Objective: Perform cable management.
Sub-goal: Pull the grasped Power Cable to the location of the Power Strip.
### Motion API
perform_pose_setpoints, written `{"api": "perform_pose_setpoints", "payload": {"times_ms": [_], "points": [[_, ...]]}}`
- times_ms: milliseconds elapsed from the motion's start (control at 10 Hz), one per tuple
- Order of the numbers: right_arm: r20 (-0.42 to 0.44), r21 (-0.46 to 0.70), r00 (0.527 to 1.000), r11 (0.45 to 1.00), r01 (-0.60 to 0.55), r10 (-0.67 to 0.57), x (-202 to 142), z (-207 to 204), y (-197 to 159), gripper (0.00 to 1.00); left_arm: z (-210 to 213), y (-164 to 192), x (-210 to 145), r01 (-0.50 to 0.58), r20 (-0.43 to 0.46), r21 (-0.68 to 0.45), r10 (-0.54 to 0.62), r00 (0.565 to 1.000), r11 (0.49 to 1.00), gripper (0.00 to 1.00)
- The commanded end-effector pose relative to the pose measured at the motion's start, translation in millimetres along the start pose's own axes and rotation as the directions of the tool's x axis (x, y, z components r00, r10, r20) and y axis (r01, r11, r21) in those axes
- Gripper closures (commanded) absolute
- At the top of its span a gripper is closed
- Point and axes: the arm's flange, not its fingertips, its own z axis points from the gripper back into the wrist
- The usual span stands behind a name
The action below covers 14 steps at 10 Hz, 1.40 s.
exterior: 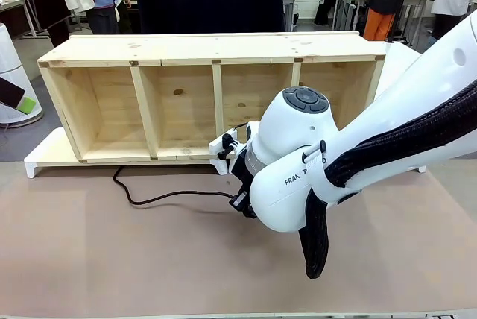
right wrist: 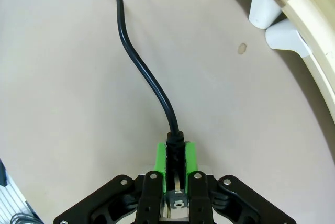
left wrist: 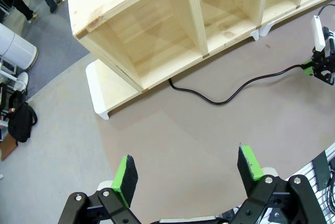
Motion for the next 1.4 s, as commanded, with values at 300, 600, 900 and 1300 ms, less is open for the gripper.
{"api": "perform_pose_setpoints", "payload": {"times_ms": [300, 600, 900, 1300], "points": [[0.000, 0.000, 1.000, 1.000, 0.000, 0.000, 0.0, -0.1, 0.0, 0.84, 0.2, 0.5, 0.0, -0.005, 0.001, -0.004, 0.005, 1.000, 1.000, 0.00], [0.078, -0.020, 0.974, 0.976, 0.216, -0.213, -29.0, 28.1, -35.0, 0.84, 0.2, 0.5, 0.0, -0.005, 0.001, -0.004, 0.005, 1.000, 1.000, 0.00], [0.116, -0.004, 0.925, 0.931, 0.364, -0.361, -67.5, 48.1, -73.6, 0.84, 0.2, 0.5, 0.0, -0.005, 0.001, -0.004, 0.005, 1.000, 1.000, 0.00], [0.189, 0.019, 0.820, 0.837, 0.547, -0.540, -127.7, 76.3, -131.2, 0.84, 0.2, 0.5, 0.0, -0.005, 0.001, -0.004, 0.005, 1.000, 1.000, 0.00]]}}
